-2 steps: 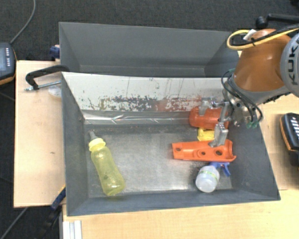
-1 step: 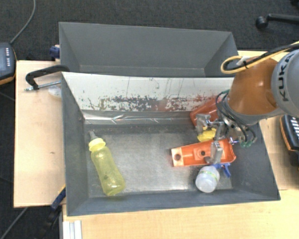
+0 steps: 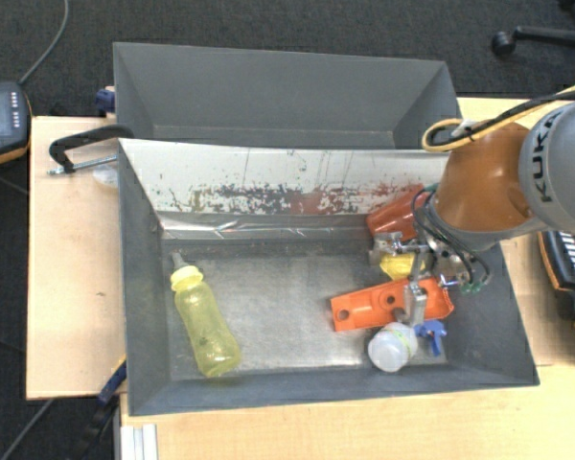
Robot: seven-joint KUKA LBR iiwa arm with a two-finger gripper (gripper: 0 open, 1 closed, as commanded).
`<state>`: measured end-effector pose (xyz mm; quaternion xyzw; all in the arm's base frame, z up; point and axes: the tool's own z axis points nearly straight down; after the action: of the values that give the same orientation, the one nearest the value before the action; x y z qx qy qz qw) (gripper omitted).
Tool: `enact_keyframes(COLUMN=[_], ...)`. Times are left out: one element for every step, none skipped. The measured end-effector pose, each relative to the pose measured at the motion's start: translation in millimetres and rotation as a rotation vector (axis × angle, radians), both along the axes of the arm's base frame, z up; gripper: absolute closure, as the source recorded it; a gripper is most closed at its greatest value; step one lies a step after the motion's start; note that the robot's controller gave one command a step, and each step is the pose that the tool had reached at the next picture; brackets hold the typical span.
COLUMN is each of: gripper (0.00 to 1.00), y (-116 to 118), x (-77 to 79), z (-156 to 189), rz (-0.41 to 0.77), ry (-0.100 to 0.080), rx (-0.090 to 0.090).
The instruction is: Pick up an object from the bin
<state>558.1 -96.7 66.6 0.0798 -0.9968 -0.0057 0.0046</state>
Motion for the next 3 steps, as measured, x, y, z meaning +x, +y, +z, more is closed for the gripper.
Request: enact_keyframes(gripper=[0.00,1.00,0.00], y=[-16.0,-35.6,-35.4], x=[-7.4,-19.0,-18.7], z=[57.8,5.5,5.9], rz=[0.094,0.492,0.493], ry=[-0.016,-0.009,-0.010], rx=[-0.006,0.005,0.005])
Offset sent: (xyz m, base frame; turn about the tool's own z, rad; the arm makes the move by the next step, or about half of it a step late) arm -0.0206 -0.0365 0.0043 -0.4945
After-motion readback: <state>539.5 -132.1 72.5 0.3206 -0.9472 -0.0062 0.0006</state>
